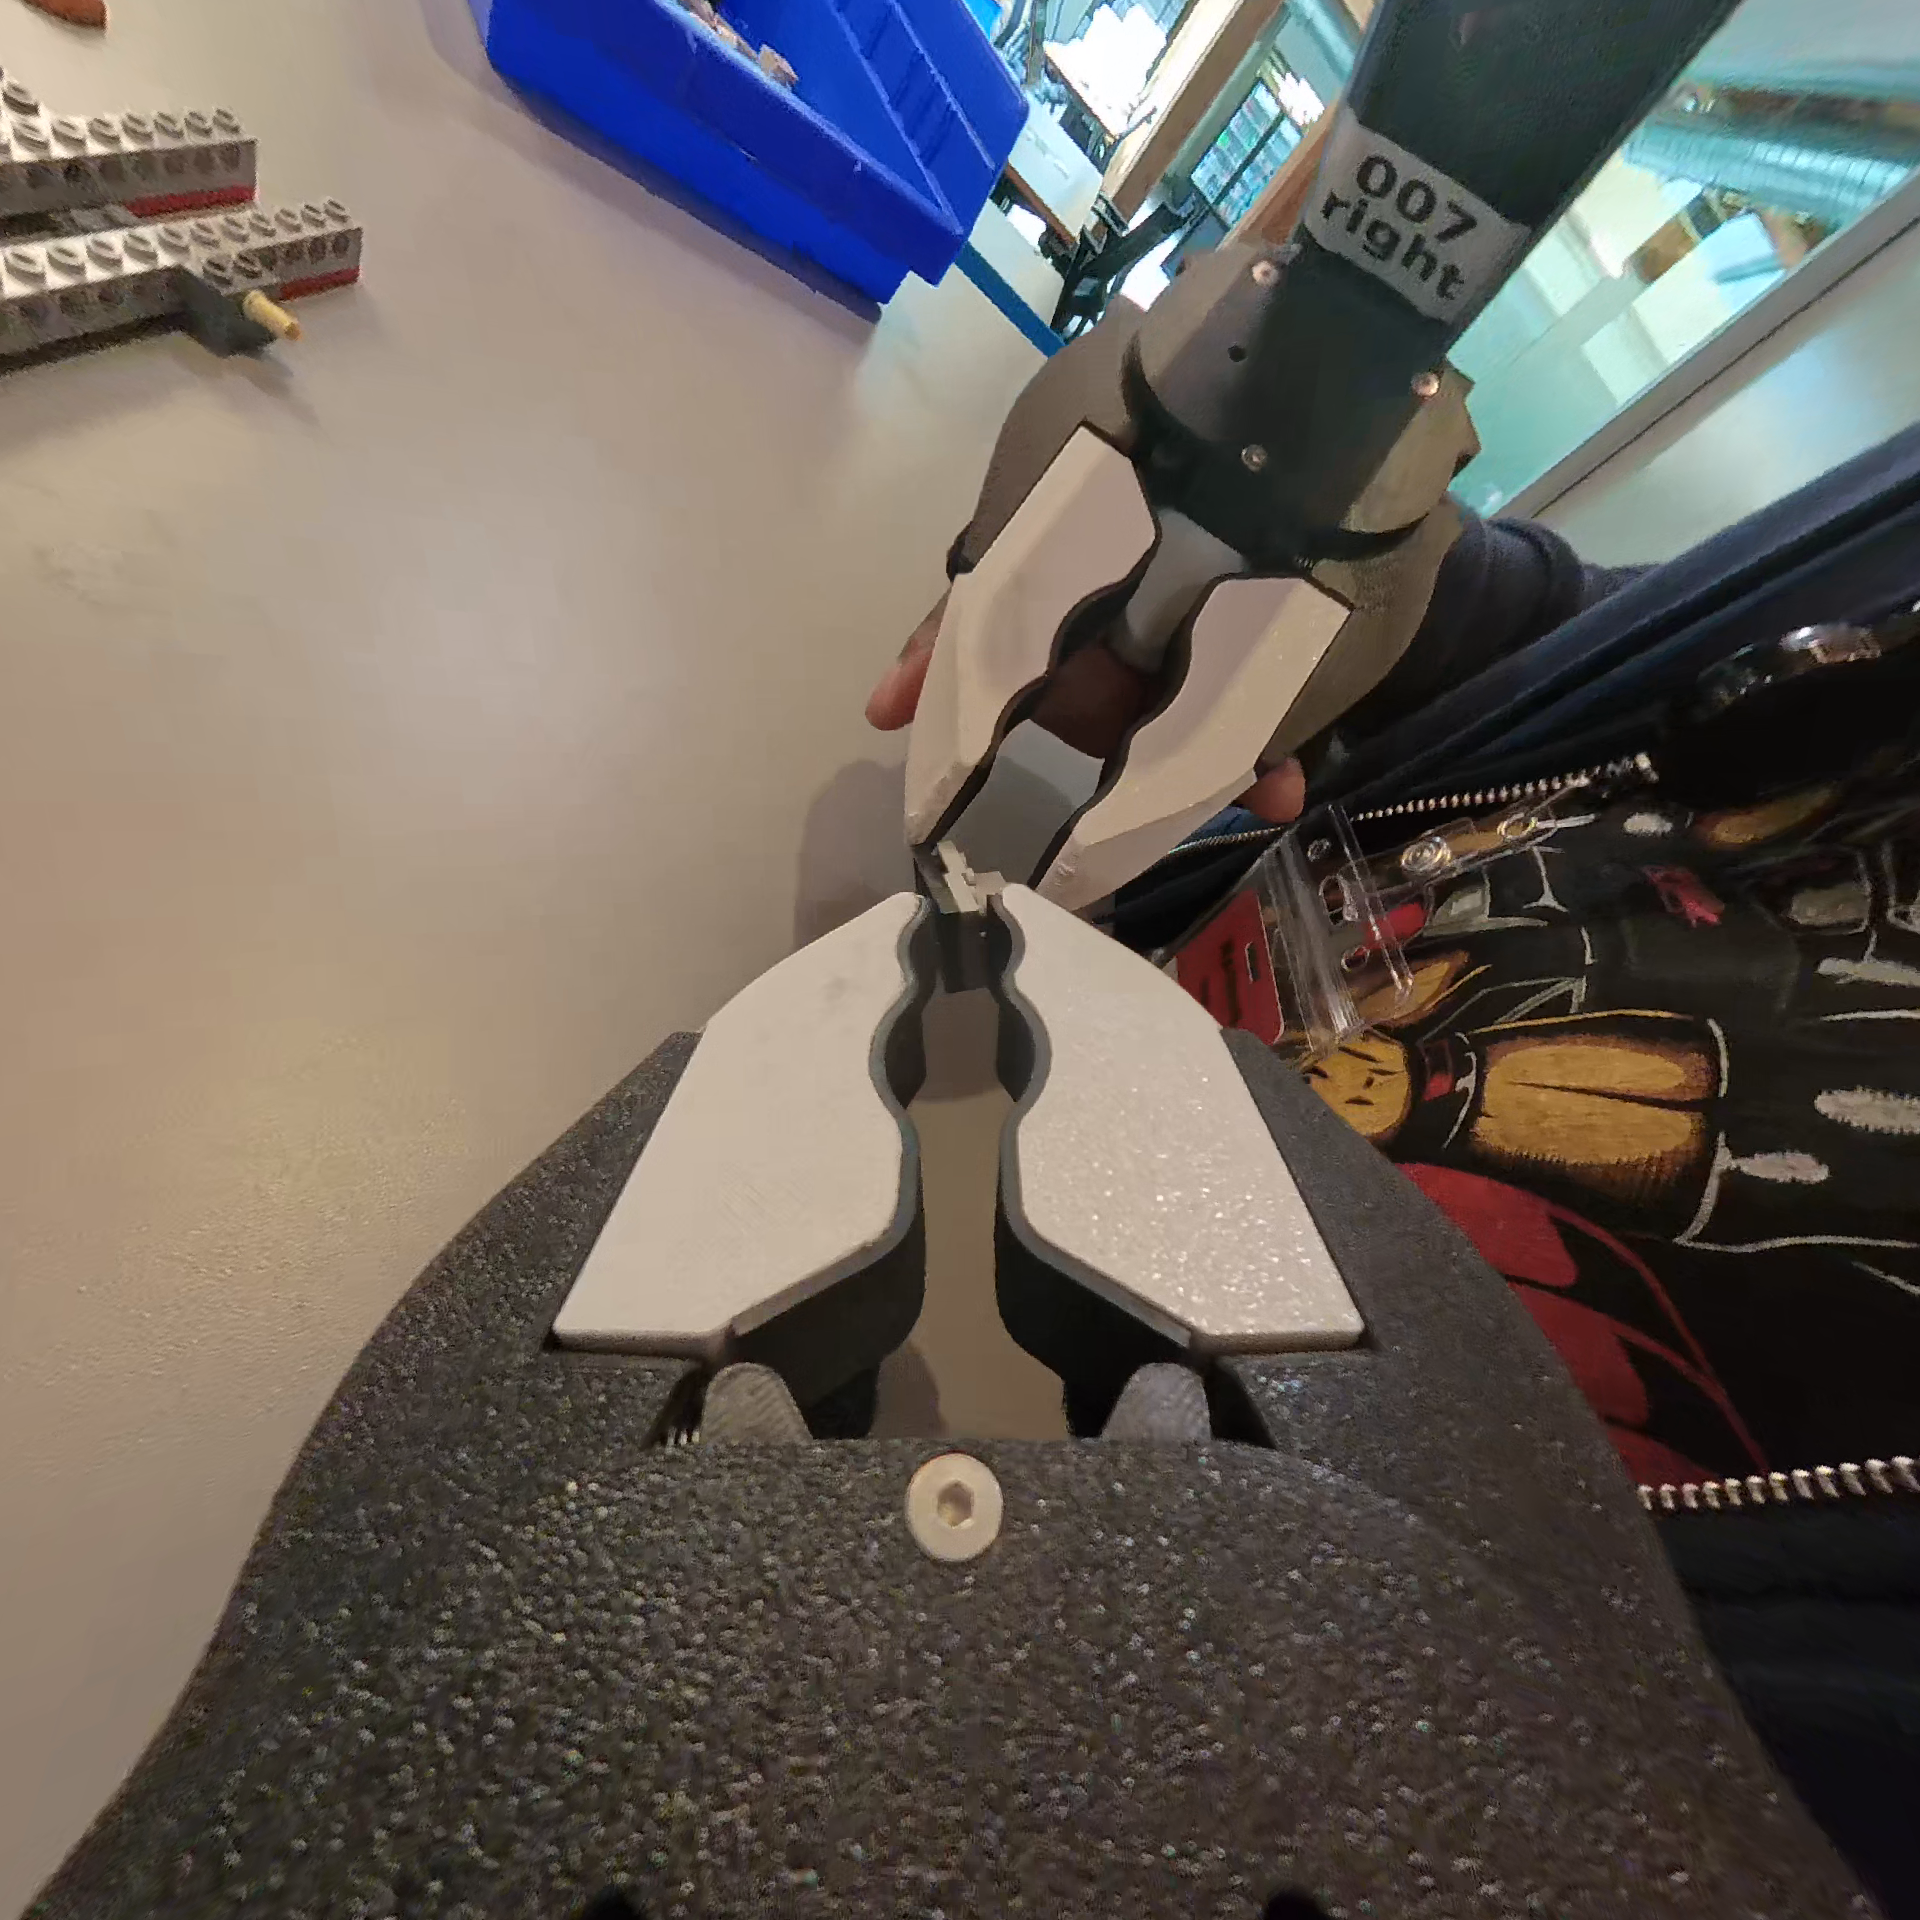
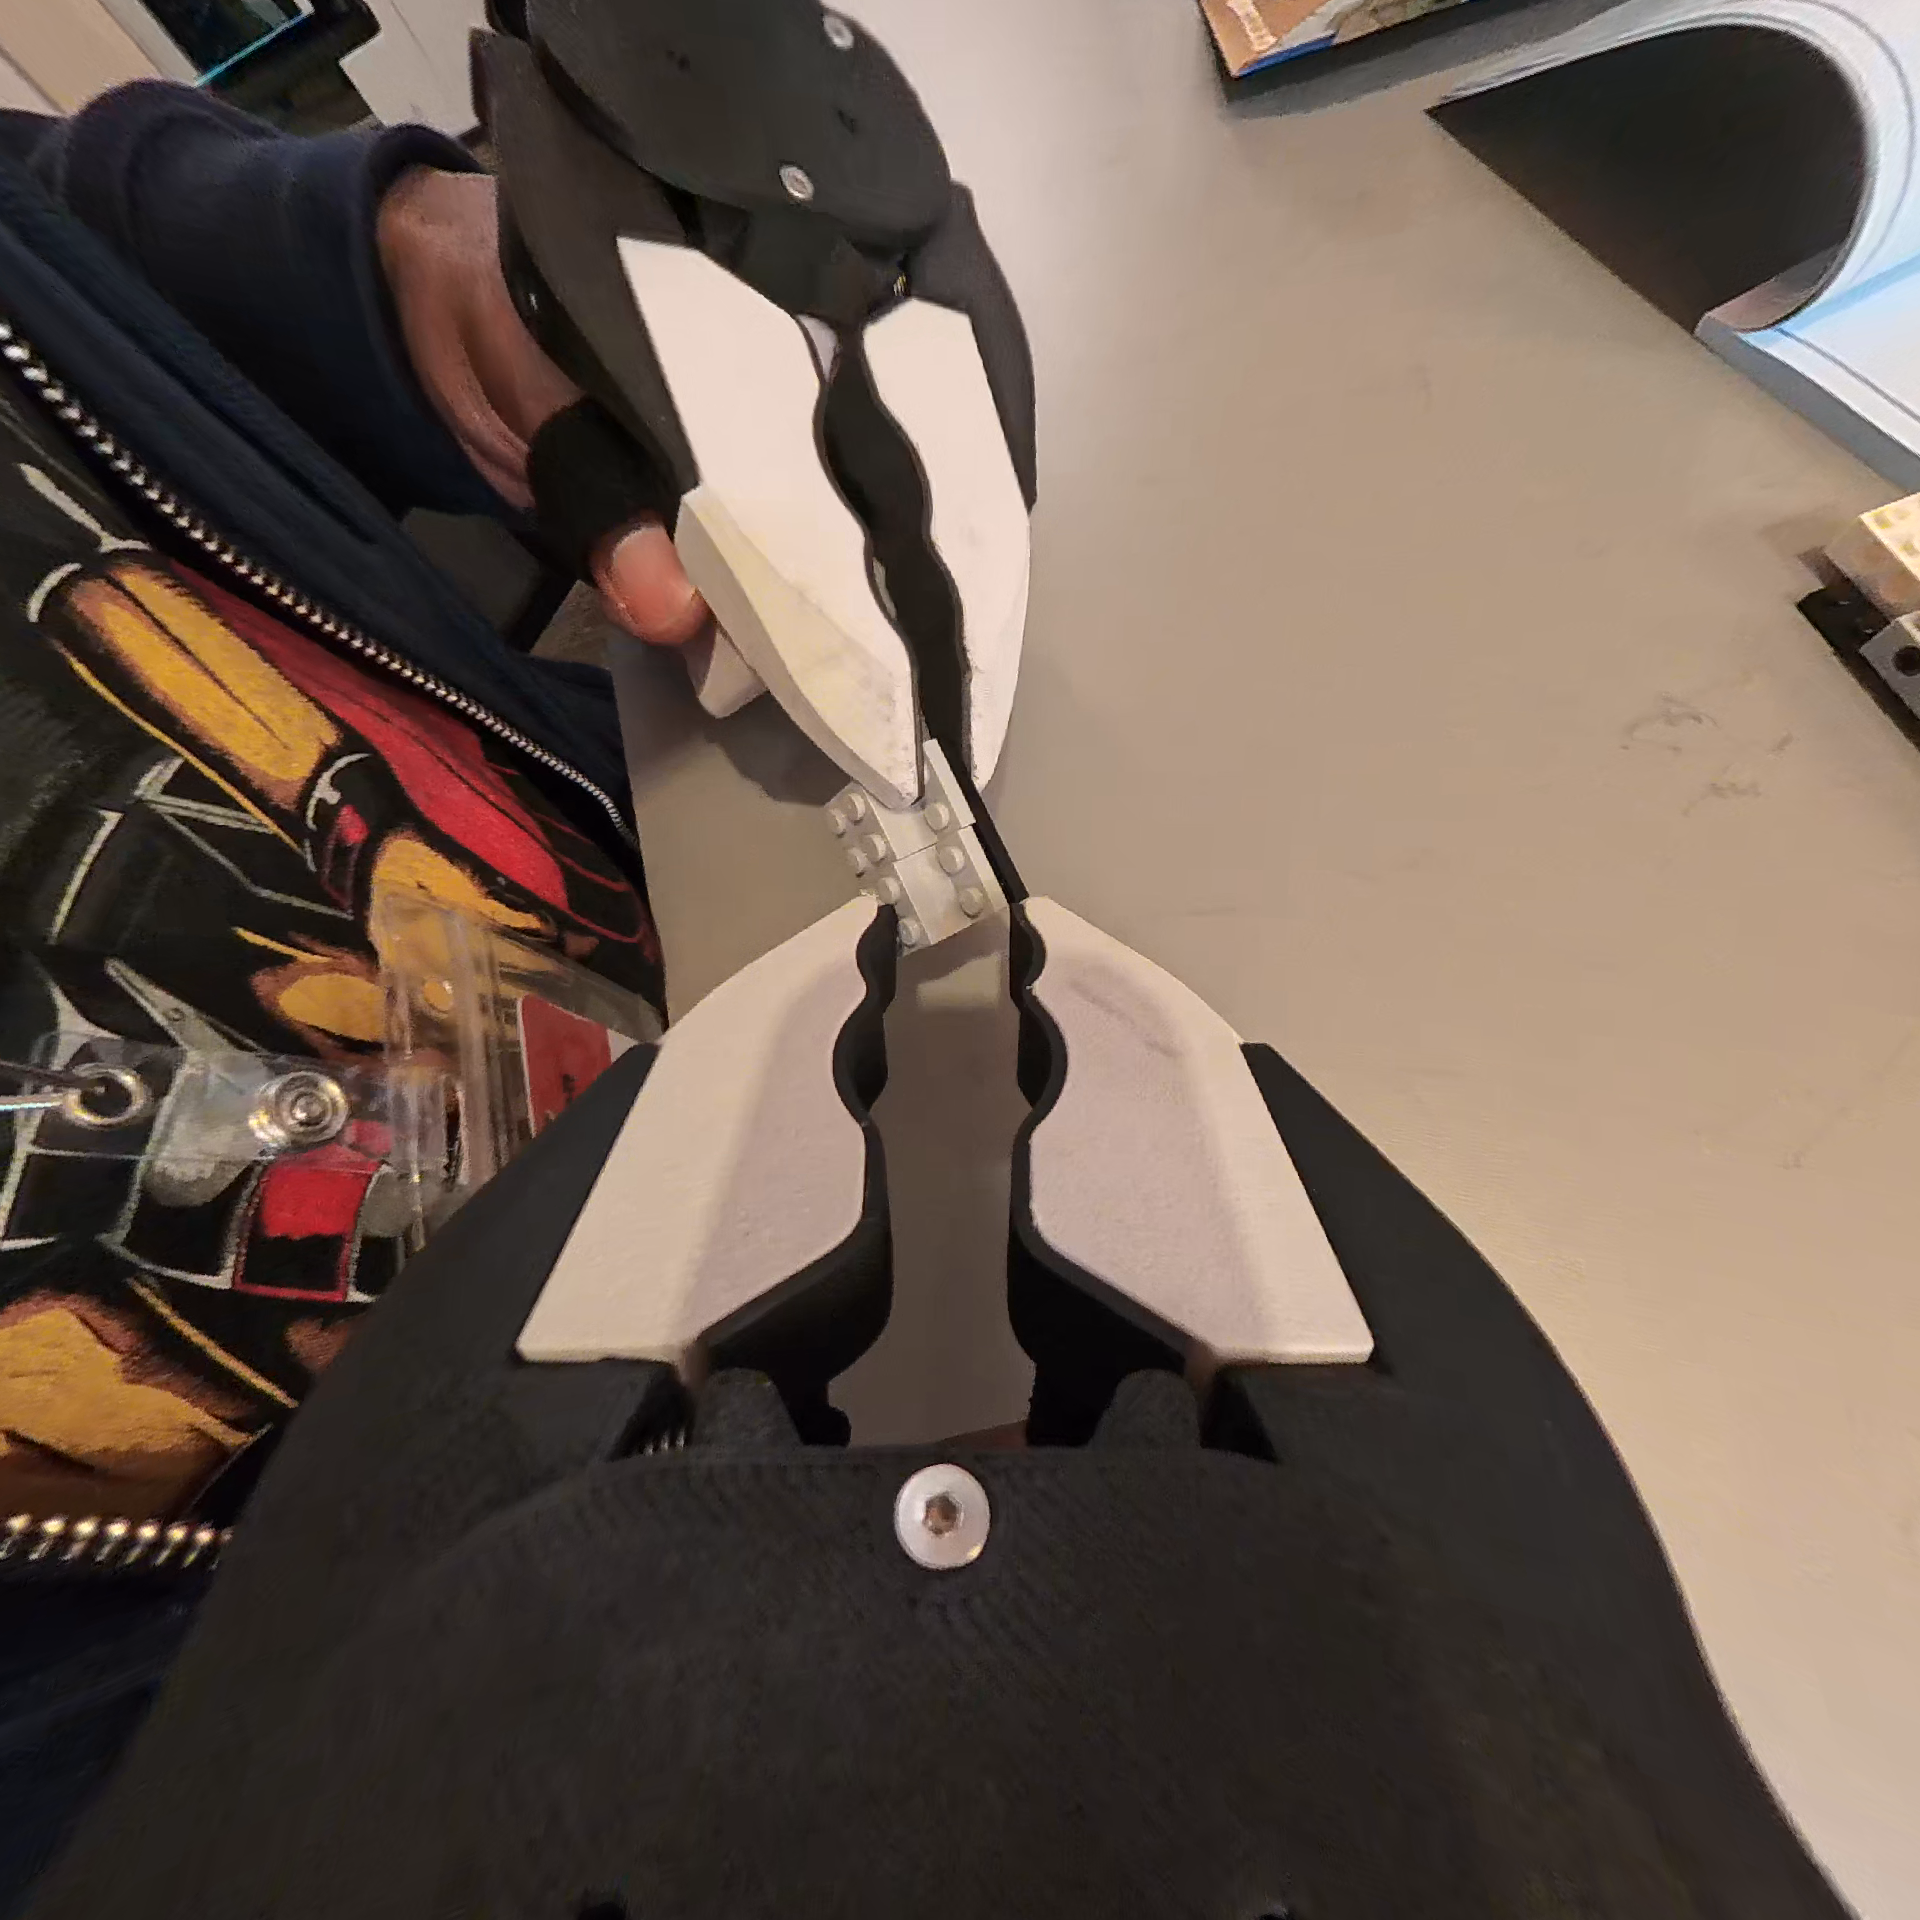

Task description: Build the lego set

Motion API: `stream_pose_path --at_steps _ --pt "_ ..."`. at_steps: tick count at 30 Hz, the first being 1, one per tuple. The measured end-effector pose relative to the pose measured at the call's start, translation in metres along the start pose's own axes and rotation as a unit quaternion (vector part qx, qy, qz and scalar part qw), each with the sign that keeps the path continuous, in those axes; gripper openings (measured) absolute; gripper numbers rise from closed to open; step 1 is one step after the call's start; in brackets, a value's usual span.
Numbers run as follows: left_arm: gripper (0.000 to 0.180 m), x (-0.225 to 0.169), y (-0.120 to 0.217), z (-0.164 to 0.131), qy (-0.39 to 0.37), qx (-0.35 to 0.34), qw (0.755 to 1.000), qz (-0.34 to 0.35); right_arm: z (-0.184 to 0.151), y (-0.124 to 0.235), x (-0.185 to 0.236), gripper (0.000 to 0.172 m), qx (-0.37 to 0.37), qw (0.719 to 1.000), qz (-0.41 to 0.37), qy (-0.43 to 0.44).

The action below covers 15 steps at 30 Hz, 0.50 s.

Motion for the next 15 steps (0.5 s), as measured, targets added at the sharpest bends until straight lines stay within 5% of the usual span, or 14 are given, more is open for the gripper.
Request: stream_pose_path --at_steps 15 --pt "0.009 -0.012 0.007 -0.004 -0.038 -0.010 0.999 0.002 0.000 -0.004 0.012 0.021 -0.017 1.000 0.016 0.017"
Point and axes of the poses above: each gripper's, where its closed fingertips meet, y back along the fingers, z out of its top, x = y × z across the jaws, the point moved 2 cm from there along y, back along the fingers, and after that the axes turned 4 degrees about -y, right-handed, at the moved point
